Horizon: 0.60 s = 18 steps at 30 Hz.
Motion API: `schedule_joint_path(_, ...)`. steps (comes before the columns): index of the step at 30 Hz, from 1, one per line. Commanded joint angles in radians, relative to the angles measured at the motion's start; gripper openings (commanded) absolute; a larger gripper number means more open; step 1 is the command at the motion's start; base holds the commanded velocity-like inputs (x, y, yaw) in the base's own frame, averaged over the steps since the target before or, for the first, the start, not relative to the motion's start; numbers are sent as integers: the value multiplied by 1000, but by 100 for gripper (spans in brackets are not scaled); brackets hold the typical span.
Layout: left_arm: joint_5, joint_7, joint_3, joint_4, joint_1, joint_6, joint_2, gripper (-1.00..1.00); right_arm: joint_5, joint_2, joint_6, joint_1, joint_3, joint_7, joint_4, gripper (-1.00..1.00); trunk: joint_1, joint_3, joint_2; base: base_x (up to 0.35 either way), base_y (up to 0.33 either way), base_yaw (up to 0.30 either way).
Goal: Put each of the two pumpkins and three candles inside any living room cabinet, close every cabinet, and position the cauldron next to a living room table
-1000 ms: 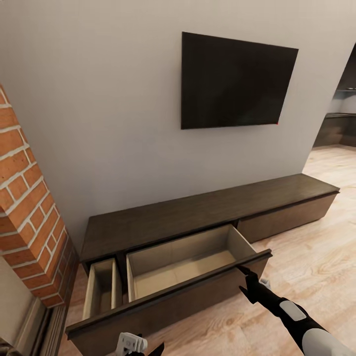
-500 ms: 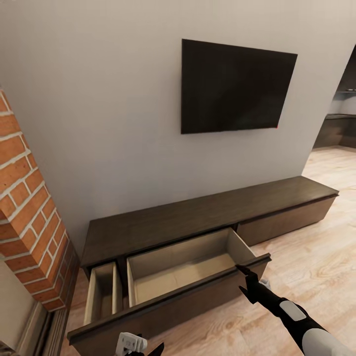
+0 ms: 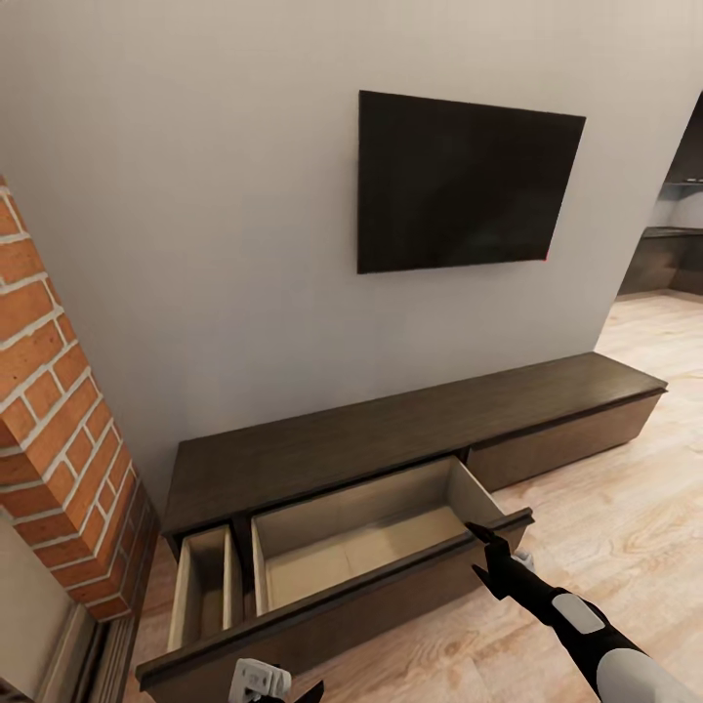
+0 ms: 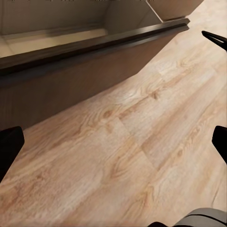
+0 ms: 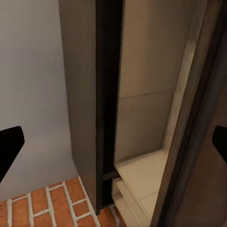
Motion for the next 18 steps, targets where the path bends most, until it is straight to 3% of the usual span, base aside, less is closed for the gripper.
schedule_joint_path(1,10,0,0,-1,0,9,0,100,-3,0,8,0,-5,0,0,100,-4,2,7,0,0,0)
schedule_joint_path(18,10,0,1,20,-1,28,0,100,-1,0,8,0,-4,-1,-4,100,-69,56,126,0,0,0)
